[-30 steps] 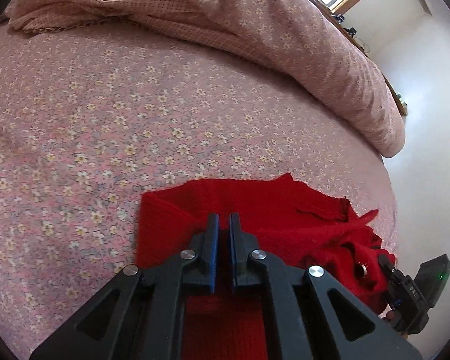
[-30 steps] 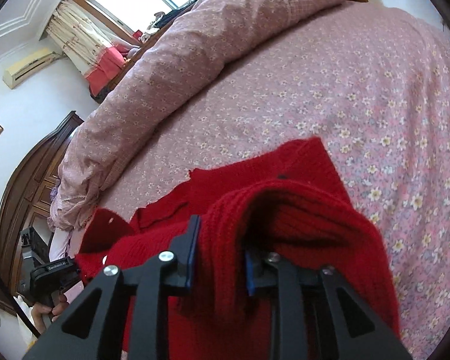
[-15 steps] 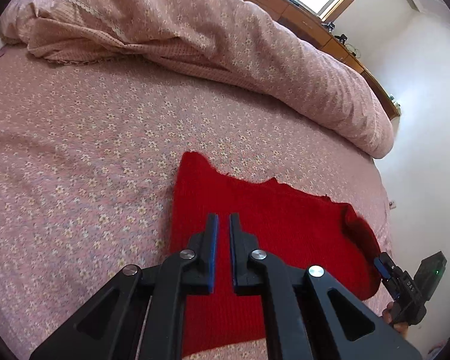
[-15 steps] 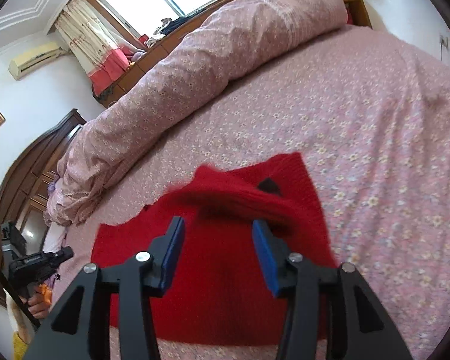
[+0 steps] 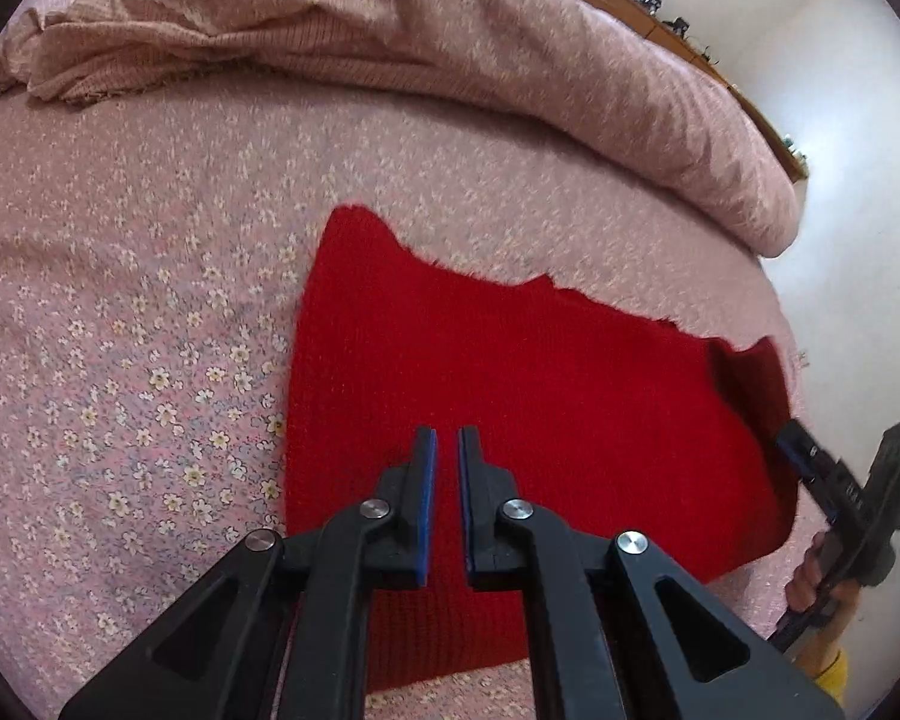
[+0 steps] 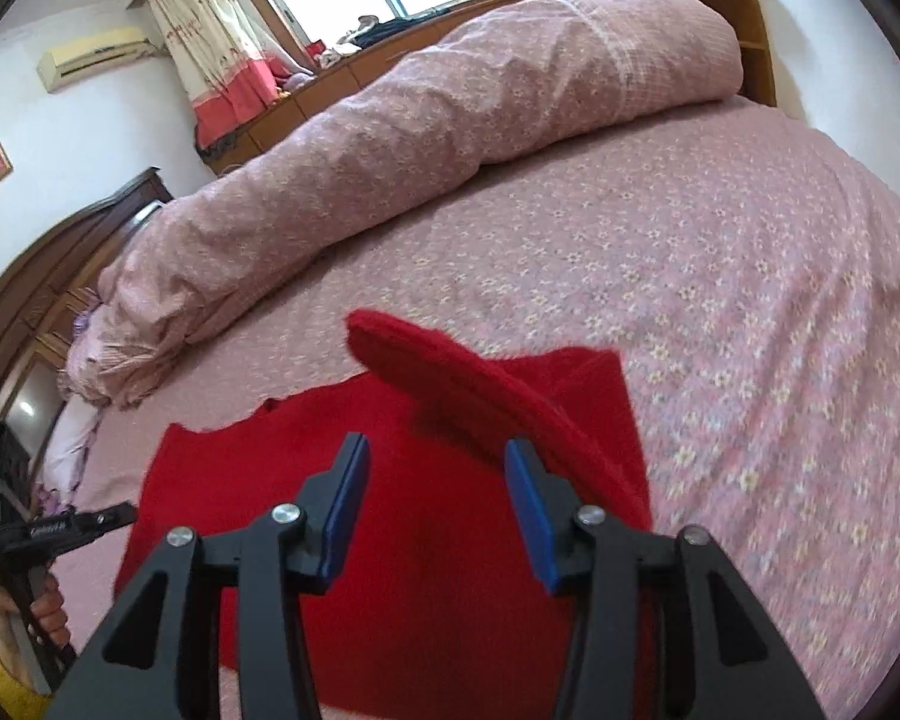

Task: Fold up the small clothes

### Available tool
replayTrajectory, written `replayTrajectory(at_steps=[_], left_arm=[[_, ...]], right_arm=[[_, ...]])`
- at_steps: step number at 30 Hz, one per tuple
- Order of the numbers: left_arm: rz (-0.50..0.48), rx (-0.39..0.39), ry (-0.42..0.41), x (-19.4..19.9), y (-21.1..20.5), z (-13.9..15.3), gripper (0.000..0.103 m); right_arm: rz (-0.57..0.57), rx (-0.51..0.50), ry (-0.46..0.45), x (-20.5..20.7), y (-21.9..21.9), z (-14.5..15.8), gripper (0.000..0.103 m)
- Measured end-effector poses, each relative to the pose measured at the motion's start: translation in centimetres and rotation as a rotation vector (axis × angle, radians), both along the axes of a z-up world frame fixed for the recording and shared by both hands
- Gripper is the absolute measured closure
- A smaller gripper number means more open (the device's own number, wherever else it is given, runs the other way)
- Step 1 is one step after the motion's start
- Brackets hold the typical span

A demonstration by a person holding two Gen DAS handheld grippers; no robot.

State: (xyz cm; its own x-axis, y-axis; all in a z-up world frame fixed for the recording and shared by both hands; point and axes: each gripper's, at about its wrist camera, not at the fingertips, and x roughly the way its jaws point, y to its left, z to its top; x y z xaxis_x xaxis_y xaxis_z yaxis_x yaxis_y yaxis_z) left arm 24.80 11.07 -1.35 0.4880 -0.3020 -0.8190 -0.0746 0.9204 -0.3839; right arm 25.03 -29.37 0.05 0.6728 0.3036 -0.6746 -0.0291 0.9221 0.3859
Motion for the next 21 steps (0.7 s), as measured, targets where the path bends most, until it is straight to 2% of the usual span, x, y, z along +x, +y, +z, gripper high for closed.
replayTrajectory(at_steps=[5,8,10,13,17,21], left_arm=[[0.02,0.021,0.031,0.8,0.2,-1.7,0.103],[0.029,0.006,0.027,1.0,0.5,-2.2,0.103],[0.035,0.006,0.027,1.1,0.5,-2.3,0.103],[0.04,0.019,0.035,1.0,0.3,-2.1,0.103],[0.045,0.051,0.045,0.6,-0.1,-1.5,0.103],[0.058,0.11,0.053,-0.6,0.2,-0.7,0.103]], right_arm=[[-0.084,-0.042,0.055,2.3,-1.9,-1.9,0.054],[-0.085,-0.041,0.09,3.0,-2.7,-3.4,0.055],[-0.072,-0.062,0.083,3.0,-2.5,-3.8,0.055],[-0.061,-0.096,0.075,2.7,-1.9,-3.5,0.055],[-0.072,-0.05,0.069,1.6,-2.4,-2.1,0.055],[-0.074,-0.008,0.054,-0.6,-2.8,-0.7,0.047]])
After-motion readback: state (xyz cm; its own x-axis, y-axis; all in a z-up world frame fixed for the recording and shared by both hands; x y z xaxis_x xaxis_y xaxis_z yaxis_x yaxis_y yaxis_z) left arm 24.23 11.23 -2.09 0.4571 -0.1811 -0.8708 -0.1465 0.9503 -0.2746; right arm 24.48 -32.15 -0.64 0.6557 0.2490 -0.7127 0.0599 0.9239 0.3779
